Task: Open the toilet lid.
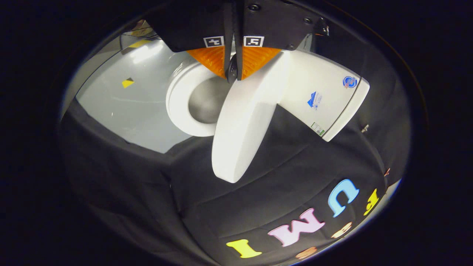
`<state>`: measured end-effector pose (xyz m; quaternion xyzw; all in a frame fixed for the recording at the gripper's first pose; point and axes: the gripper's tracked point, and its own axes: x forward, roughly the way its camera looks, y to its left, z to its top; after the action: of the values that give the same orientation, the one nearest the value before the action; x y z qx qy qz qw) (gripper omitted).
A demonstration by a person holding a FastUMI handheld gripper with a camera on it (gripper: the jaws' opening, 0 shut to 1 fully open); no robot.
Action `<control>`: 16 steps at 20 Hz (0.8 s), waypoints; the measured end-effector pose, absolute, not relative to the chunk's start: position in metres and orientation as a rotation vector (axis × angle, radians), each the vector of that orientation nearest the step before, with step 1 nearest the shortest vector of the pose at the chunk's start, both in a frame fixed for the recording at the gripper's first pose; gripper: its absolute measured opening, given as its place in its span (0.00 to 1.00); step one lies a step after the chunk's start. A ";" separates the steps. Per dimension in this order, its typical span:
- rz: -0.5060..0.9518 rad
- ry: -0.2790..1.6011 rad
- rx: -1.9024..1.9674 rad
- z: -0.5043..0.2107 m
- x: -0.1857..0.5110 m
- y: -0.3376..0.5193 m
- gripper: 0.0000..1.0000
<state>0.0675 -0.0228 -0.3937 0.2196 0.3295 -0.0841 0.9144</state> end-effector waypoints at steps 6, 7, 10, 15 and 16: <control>-0.173 0.651 0.359 -0.362 0.073 0.010 0.05; -0.167 0.643 0.337 -0.354 0.074 0.018 0.05; -0.135 0.614 0.276 -0.335 0.079 0.041 0.04; -0.089 0.584 0.193 -0.313 0.088 0.080 0.05; -0.078 0.578 0.176 -0.309 0.090 0.088 0.04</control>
<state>0.0902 0.0875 -0.3087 0.0868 0.2845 -0.0382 0.9540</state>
